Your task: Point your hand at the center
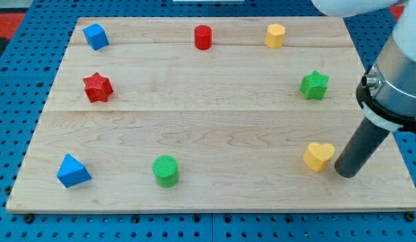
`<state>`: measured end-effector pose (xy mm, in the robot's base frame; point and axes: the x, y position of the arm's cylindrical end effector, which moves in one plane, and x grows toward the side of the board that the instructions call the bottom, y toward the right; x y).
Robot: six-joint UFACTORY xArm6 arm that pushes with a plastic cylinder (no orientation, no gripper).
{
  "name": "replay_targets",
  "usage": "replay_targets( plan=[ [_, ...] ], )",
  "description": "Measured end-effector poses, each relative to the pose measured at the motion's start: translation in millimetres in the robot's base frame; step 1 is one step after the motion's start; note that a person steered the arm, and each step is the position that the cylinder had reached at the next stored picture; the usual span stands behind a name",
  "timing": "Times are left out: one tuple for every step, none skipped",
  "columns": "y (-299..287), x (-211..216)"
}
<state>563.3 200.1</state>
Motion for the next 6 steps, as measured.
replay_targets(
  plan=[
    [0.0, 0.0],
    [-6.1, 5.4],
    [-73.2, 24.5],
    [-137.1, -29.9],
    [-145.4, -104.4],
    [-185.7, -177.0]
  ],
)
